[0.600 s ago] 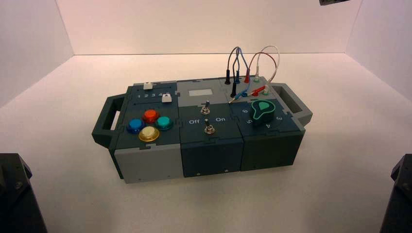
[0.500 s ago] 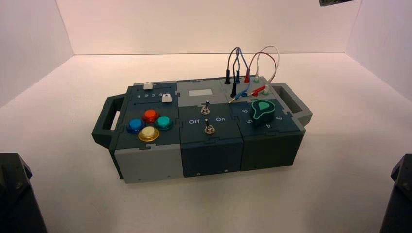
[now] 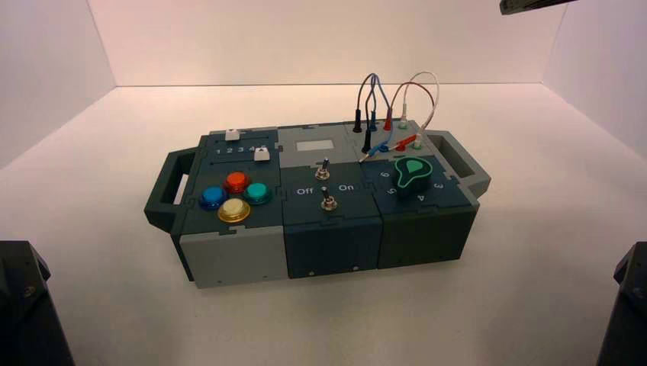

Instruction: Pull the white wire.

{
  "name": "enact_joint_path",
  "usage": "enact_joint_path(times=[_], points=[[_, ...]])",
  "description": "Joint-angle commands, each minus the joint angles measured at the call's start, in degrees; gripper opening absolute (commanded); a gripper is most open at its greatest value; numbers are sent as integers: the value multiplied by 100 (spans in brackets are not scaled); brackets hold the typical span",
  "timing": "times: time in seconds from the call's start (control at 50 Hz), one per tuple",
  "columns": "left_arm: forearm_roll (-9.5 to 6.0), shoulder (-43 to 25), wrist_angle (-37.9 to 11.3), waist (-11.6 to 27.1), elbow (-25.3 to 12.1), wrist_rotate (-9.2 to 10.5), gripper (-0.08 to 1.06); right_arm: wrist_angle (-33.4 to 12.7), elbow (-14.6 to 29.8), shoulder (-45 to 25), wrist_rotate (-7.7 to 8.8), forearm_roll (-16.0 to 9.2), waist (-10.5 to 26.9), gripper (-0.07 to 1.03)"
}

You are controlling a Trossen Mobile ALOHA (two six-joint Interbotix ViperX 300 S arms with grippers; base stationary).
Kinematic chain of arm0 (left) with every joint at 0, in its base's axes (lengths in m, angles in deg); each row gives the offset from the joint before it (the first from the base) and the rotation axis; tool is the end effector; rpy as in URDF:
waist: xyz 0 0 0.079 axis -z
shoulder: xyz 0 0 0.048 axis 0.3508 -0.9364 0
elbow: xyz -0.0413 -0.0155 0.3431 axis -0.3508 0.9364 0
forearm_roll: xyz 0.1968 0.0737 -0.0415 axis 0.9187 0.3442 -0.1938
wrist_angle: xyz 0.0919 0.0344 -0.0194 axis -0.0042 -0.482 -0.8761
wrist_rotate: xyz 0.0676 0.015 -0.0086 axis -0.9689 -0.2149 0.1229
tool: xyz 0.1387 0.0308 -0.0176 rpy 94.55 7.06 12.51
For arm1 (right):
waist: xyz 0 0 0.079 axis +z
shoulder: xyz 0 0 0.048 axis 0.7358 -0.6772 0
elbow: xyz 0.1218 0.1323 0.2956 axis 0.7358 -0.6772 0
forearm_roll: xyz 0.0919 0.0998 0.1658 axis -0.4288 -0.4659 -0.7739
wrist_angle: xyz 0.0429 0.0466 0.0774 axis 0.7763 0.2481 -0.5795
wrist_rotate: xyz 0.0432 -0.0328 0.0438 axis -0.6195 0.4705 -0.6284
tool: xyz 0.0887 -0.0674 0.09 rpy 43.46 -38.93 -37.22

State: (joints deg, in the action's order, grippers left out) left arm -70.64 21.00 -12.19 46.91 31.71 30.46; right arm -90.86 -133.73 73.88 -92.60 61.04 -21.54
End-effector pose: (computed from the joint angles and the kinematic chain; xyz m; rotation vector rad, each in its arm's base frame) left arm 0.2862 -0.1437 0.2240 0.0105 0.4515 -0.4395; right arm 0.2061 0.1113 0.1894 -0.0081 0.7599 0.4212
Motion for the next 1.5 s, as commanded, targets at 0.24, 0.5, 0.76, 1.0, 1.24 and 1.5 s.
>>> enact_joint_path(times=[0.24, 0.5, 0.76, 1.0, 1.24, 1.5], points=[[-18, -132, -624, 18, -237, 18, -3, 35, 97, -334, 0, -246, 26, 21], [-53, -18, -1283, 404, -299, 35, -3, -44, 114, -413, 9, -316, 26, 21], [-132, -9, -1494, 958, -316, 123, -3, -378, 193, -668, 18, -352, 26, 22], [-185, -141, -1521, 1415, -264, 211, -3, -457, 229, -1011, 9, -554, 18, 31], [-193, -360, -1503, 1635, -237, 237, -3, -396, 281, -1415, 35, -624, 26, 34], [-193, -598, -1468, 1837, -237, 264, -3, -343, 457, -2021, 114, -747, 176, 35]])
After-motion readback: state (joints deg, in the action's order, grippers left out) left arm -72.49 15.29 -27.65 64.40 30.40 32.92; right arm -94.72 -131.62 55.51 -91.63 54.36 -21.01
